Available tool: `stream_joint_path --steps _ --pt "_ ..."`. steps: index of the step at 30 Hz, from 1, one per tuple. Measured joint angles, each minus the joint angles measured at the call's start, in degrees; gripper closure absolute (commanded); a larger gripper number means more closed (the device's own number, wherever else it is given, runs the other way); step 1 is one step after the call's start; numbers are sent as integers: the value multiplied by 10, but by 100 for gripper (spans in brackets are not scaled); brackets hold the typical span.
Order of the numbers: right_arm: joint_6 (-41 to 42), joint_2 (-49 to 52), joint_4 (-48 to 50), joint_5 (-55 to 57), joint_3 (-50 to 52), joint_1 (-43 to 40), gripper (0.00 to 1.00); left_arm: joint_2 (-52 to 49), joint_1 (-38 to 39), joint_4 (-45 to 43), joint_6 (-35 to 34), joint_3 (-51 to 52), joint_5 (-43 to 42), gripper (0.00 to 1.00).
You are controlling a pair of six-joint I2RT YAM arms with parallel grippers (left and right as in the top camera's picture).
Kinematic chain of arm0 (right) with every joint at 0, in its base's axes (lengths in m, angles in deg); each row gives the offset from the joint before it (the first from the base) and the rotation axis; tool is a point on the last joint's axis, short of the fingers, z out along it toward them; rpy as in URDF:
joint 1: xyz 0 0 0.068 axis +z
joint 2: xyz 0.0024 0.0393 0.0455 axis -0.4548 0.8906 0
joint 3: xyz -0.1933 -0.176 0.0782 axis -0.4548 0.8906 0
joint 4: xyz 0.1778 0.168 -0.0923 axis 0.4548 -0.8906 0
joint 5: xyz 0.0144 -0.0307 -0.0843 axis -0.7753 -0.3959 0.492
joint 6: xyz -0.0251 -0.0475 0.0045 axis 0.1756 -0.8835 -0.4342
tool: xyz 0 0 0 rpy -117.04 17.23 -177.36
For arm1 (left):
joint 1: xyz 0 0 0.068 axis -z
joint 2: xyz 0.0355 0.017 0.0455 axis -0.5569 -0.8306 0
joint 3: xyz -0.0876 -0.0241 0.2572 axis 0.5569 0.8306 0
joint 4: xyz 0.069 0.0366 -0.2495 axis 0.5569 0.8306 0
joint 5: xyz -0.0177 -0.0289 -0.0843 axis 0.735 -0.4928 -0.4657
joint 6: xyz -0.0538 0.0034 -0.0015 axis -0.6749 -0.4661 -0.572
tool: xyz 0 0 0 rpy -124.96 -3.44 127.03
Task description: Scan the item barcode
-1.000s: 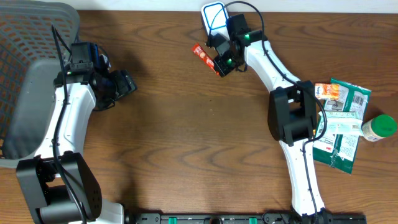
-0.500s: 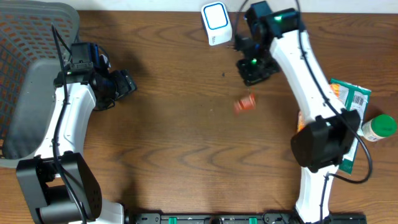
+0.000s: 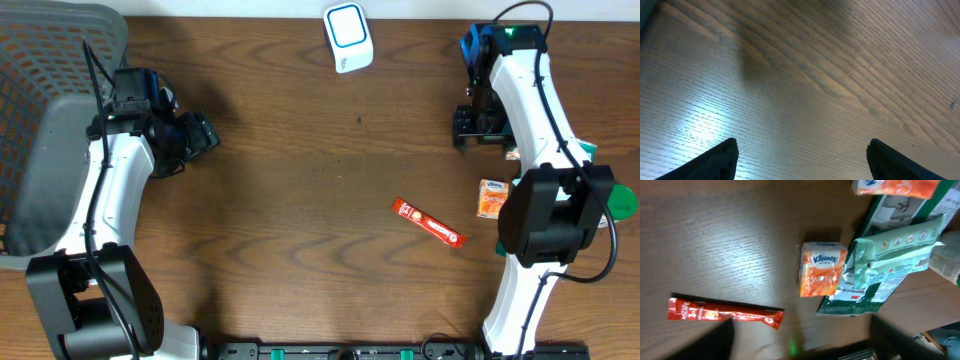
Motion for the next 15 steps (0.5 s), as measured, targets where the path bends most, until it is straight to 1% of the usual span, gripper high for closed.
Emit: stream_joint_path --steps 5,15 --pt "-3 0 0 -7 17 -1 1 0 0 0 0 0 0 17" --pt "-3 0 28 -9 17 -1 1 0 0 0 0 0 0 17"
